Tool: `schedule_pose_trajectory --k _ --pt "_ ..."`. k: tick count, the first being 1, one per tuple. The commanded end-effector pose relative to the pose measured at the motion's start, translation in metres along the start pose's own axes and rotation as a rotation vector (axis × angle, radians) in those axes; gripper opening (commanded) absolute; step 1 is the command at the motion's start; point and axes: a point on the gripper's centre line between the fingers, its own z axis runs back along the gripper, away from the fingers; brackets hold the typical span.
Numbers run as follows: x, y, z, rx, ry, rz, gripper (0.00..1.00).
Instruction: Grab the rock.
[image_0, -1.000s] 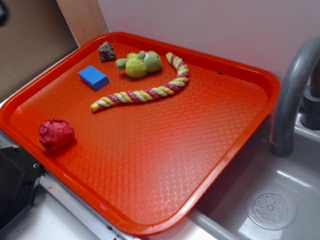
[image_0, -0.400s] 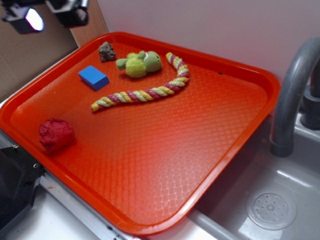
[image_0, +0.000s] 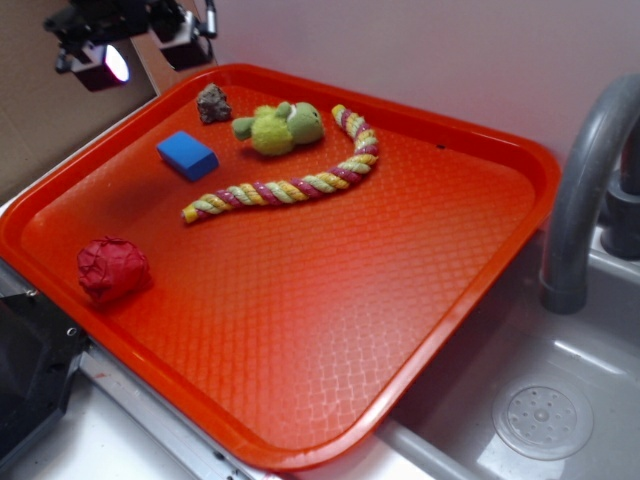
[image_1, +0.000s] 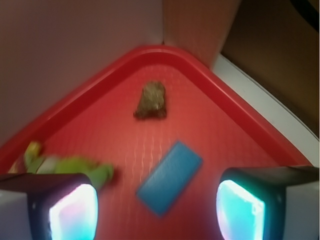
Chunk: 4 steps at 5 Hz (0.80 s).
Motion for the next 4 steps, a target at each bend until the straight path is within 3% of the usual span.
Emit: schedule_pose_trajectory --k 1,3,4 --pt "0.044 0.000 -0.026 0.028 -0.104 0.050 1.00" --pt "0.064 -0.005 -0.061 0.095 -0.100 0.053 1.00" --pt "0.061 -0.007 -0.077 0.131 -0.074 0.028 1.00"
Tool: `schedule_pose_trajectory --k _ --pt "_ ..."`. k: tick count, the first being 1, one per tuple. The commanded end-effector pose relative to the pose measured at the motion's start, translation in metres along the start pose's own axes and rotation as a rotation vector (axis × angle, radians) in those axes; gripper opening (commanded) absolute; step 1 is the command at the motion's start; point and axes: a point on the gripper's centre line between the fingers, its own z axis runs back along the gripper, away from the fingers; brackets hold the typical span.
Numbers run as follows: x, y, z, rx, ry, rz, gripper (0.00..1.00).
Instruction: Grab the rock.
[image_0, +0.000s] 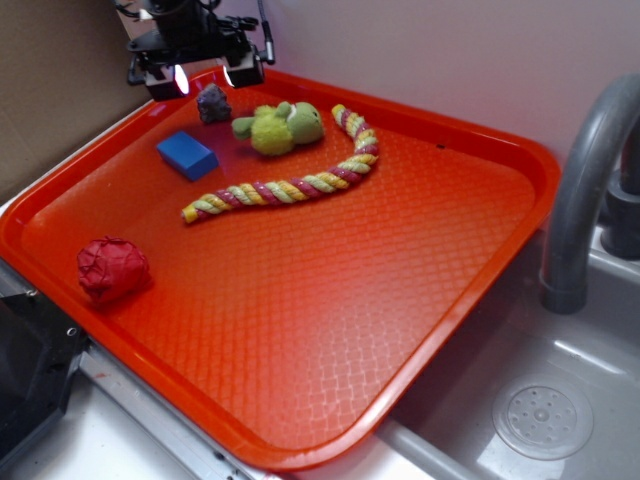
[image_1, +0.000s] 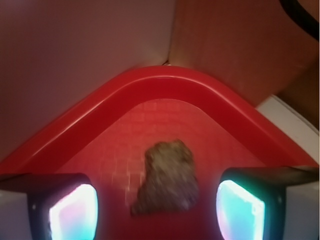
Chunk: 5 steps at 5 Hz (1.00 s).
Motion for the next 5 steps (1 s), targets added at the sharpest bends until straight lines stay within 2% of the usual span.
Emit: schedule_pose_trajectory --k 1,2,4,5 --pt "0.011 0.007 -0.011 0.059 0.005 -0.014 1.00" --pt "0.007 0.007 -0.013 0.052 0.025 -0.061 0.00" --pt "0.012 0.012 0.001 0.081 0.007 -0.105 0.00" --pt "0.014 0.007 0.046 0.088 0.038 -0.181 0.00"
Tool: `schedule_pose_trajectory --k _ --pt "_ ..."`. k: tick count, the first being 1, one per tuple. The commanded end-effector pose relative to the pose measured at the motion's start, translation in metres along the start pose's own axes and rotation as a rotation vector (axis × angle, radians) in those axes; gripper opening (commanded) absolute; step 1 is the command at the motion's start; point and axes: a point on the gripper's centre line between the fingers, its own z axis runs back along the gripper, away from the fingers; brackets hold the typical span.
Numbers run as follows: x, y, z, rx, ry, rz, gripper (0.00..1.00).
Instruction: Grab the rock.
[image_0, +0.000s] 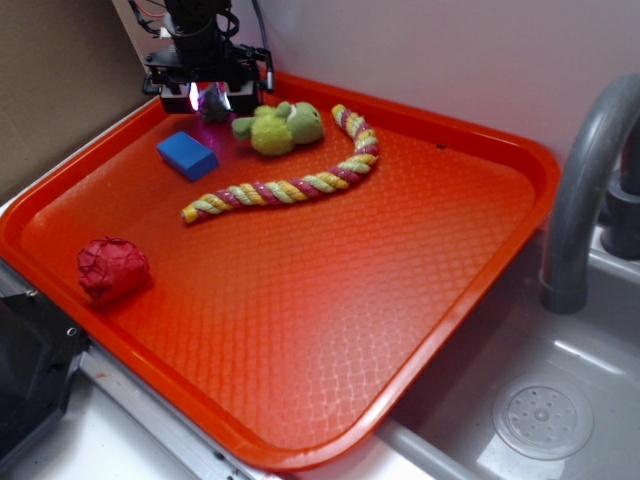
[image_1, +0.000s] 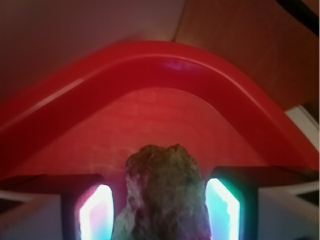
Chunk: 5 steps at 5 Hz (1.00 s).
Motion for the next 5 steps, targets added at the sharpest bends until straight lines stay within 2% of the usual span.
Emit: schedule_pose_trajectory --k 1,2,3,4,5 --pt "0.002 0.010 0.124 -0.118 0.003 -0.162 0.00" --pt "-0.025 0.013 0.185 -0.308 0.020 -0.327 0.00" --pt "-0.062 0.024 0.242 -0.460 0.059 -0.480 0.00" --pt "-0.067 0.033 0.269 -0.540 0.101 -0.547 0.00" --pt "-0.058 0.025 0.264 -0.523 0.138 -0.647 0.00"
